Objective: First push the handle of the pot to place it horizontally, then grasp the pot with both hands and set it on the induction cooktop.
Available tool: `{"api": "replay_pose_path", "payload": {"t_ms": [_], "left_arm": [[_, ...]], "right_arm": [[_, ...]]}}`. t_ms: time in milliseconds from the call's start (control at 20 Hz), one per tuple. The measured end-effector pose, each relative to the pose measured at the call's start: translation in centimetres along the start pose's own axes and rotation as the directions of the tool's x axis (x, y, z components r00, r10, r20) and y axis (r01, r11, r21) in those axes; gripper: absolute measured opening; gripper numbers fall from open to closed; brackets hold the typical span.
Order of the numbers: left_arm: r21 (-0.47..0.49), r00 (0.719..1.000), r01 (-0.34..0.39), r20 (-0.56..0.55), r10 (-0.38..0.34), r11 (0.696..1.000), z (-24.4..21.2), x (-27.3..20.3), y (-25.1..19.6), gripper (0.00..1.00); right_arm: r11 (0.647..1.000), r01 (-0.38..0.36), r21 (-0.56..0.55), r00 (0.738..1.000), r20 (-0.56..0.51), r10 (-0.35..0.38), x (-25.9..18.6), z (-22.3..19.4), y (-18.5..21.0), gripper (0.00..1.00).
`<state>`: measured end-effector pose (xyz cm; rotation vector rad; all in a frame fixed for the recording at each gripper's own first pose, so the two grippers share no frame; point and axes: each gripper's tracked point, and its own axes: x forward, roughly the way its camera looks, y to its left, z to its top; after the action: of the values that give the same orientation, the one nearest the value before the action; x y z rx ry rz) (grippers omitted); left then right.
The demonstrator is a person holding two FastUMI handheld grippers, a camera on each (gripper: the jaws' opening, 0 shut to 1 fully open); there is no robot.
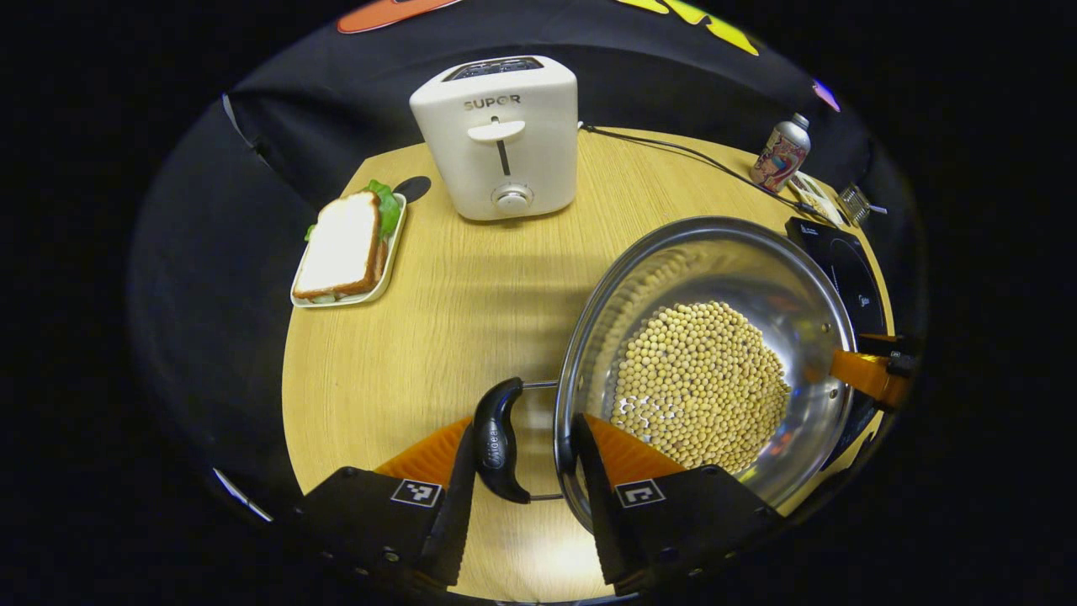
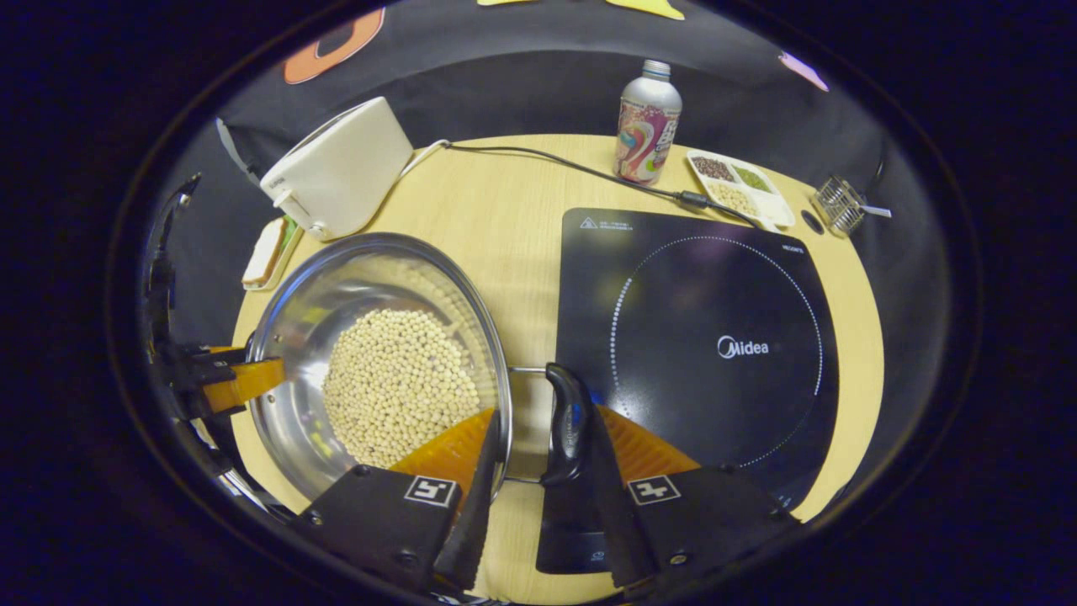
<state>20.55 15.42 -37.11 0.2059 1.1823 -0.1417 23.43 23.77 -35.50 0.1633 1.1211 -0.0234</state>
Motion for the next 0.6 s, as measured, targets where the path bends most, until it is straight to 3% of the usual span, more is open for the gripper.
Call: {"api": "replay_pose_path", "payload": {"t_ms": [50, 100, 600], "left_arm": [[-0.019, 1.0, 0.001, -0.002, -0.001, 1.0, -0.2, -0.2, -0.1, 0.49], [-0.024, 1.0, 0.007, 0.002, -0.007, 1.0, -0.2, -0.2, 0.0, 0.57], [-0.025, 0.998, 0.015, 0.067, -0.014, 1.0, 0.6, -2.1, -0.2, 0.56]], "right_arm": [[1.0, -0.003, -0.006, 1.0, 0.008, 0.003, -0.1, -0.1, 0.0, 0.59], [1.0, -0.005, -0.021, 1.0, 0.017, 0.005, -0.1, 0.1, 0.0, 0.58], [0.995, -0.019, -0.095, 0.992, 0.124, 0.031, -1.4, 1.1, -0.6, 0.55]]}}
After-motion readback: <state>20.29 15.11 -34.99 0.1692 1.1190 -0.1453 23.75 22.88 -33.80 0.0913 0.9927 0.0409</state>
